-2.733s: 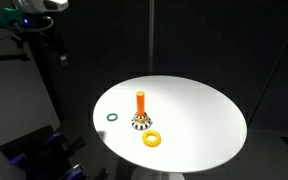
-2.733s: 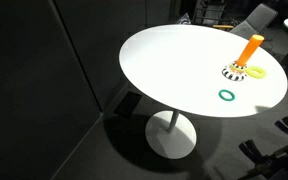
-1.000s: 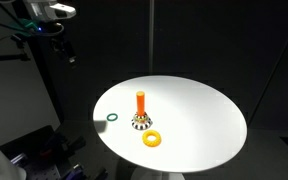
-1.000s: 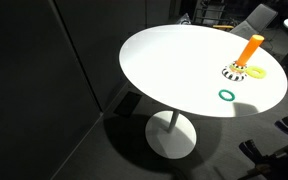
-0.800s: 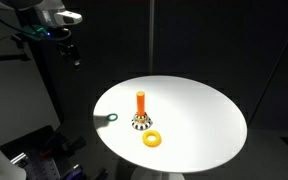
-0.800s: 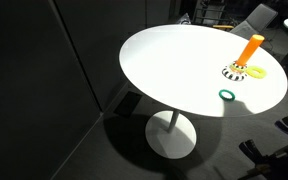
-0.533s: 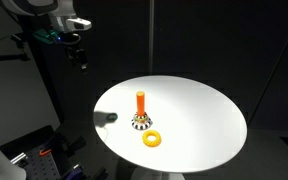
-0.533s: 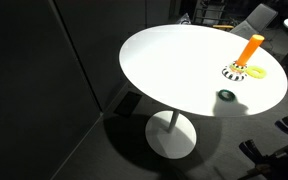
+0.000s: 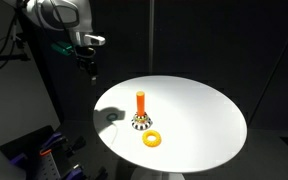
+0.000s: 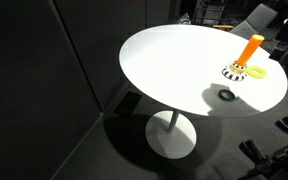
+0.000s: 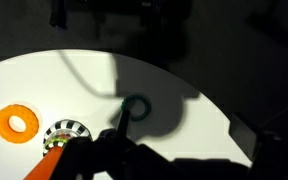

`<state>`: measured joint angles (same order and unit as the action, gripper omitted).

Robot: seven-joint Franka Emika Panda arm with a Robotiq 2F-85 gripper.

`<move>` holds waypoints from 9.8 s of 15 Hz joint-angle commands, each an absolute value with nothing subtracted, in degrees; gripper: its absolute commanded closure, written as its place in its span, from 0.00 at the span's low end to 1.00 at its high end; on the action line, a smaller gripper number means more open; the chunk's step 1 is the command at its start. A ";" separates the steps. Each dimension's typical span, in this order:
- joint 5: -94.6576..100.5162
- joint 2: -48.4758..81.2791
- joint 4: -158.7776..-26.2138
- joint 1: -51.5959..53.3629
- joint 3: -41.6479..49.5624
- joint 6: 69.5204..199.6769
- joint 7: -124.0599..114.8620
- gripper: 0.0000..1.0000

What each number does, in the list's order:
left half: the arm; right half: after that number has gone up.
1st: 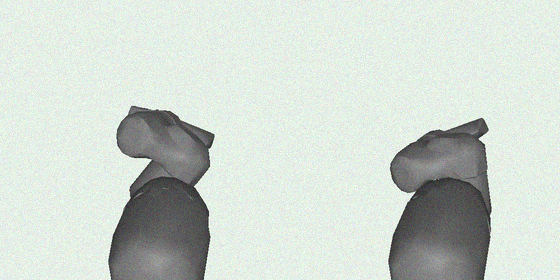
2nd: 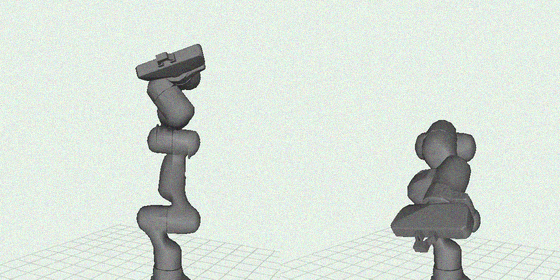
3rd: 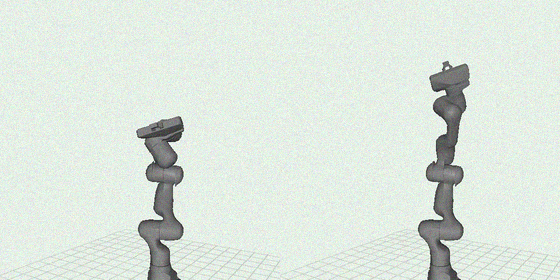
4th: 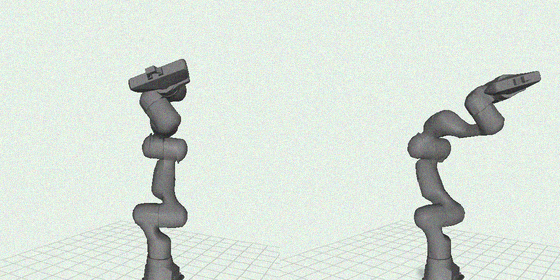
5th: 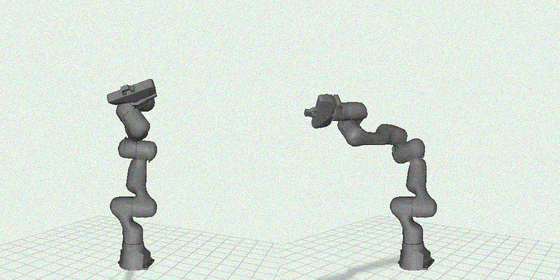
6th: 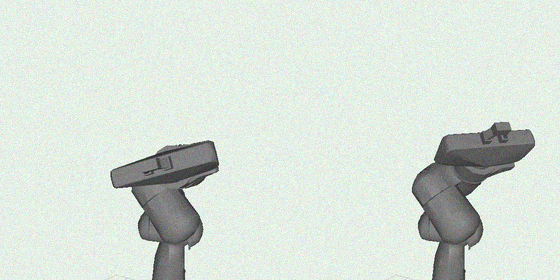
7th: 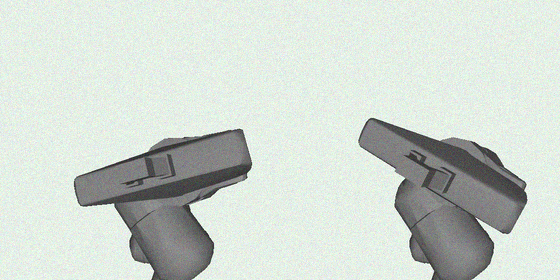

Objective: Place the dark green ring on the stack

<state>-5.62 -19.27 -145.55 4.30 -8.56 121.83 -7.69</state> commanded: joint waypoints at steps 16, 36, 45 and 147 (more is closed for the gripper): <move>-0.97 -7.37 -145.33 4.12 -6.96 134.10 -8.34 0.00; 6.81 12.68 -144.95 5.18 -0.94 157.78 -11.20 0.00; 5.40 17.76 -143.14 6.40 -0.29 161.32 -10.60 0.00; 2.88 8.68 -125.99 -3.44 5.23 138.81 -9.17 0.06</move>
<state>4.23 8.25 -126.89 -3.08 5.47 139.53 -10.08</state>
